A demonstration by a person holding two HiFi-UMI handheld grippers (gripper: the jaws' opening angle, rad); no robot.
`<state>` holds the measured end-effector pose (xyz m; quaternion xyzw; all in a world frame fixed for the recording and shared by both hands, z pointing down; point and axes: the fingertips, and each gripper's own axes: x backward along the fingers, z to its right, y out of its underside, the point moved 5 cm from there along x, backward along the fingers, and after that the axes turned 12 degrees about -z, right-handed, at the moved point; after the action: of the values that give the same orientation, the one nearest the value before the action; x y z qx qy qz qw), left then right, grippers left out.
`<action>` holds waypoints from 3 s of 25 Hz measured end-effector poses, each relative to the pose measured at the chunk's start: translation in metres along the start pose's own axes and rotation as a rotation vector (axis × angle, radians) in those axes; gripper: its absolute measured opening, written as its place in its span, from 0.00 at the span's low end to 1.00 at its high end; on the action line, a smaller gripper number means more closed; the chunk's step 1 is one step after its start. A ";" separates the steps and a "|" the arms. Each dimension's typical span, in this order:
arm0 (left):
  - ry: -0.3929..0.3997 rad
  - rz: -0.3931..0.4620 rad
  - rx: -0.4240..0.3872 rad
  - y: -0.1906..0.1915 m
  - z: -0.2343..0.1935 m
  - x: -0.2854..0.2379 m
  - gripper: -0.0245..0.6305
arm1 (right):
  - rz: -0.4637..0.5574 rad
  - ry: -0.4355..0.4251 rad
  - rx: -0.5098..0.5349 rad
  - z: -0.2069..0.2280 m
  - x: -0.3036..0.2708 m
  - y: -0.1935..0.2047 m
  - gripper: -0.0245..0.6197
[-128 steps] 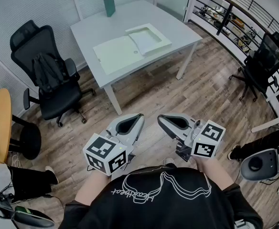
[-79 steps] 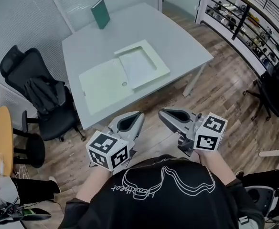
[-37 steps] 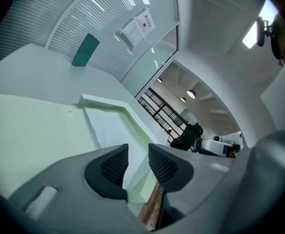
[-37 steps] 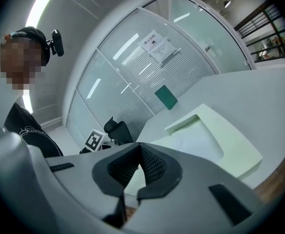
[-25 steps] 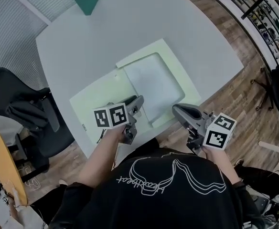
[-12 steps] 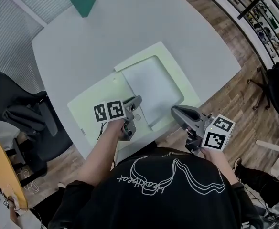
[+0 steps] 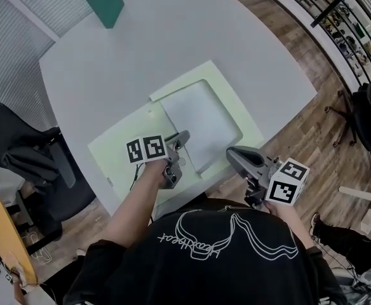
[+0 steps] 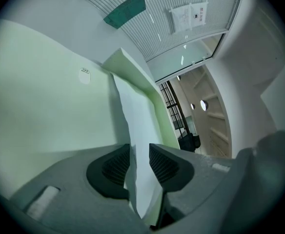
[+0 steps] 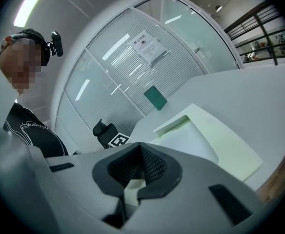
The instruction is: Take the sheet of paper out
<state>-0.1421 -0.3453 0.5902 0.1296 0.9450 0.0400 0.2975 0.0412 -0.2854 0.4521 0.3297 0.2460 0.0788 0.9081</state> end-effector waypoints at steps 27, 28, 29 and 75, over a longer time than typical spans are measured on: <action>-0.012 0.046 0.096 0.007 -0.010 0.022 0.06 | -0.006 -0.041 0.004 -0.006 0.004 -0.002 0.05; -0.017 0.050 0.098 0.009 -0.011 0.024 0.06 | -0.008 -0.045 0.005 -0.007 0.004 -0.002 0.05; -0.023 0.054 0.100 0.010 -0.012 0.027 0.06 | -0.010 -0.050 0.006 -0.009 0.004 -0.001 0.05; -0.388 0.494 -0.087 0.195 0.046 0.217 0.06 | -0.049 -0.261 0.128 -0.134 0.081 0.106 0.05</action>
<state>-0.2438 -0.0995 0.4625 0.3473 0.8081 0.1261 0.4587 0.0464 -0.1038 0.3991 0.3883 0.1383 -0.0029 0.9111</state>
